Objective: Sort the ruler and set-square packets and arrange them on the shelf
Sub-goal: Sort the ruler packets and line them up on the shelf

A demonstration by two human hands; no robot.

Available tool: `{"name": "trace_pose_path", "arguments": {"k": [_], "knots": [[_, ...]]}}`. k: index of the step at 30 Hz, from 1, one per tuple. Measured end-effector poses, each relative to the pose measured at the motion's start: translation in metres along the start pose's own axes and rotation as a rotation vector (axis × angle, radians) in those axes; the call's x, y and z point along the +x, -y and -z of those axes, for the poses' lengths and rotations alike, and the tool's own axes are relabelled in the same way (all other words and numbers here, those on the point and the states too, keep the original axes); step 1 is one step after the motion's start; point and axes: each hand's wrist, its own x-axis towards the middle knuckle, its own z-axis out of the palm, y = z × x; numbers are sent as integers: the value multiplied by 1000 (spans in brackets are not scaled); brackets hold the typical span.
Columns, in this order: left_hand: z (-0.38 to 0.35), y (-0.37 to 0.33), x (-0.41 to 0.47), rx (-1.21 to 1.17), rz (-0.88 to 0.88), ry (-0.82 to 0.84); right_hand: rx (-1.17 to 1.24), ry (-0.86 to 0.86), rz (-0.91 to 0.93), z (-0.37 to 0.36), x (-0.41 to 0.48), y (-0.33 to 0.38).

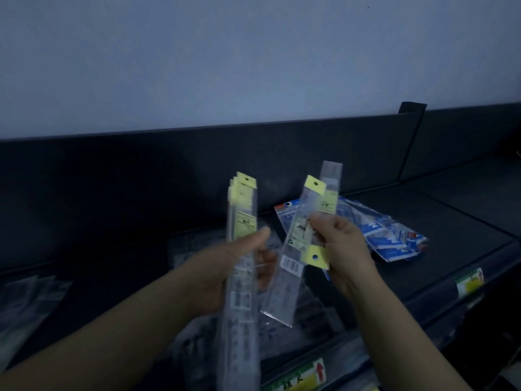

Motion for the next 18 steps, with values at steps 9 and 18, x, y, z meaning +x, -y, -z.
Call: {"name": "trace_pose_path", "arguments": {"k": [9, 18], "knots": [[-6, 10, 20, -69, -18, -16, -414, -3, 131, 1, -2, -5], [-12, 2, 36, -230, -116, -6, -585, 517, -29, -9, -20, -10]]}}
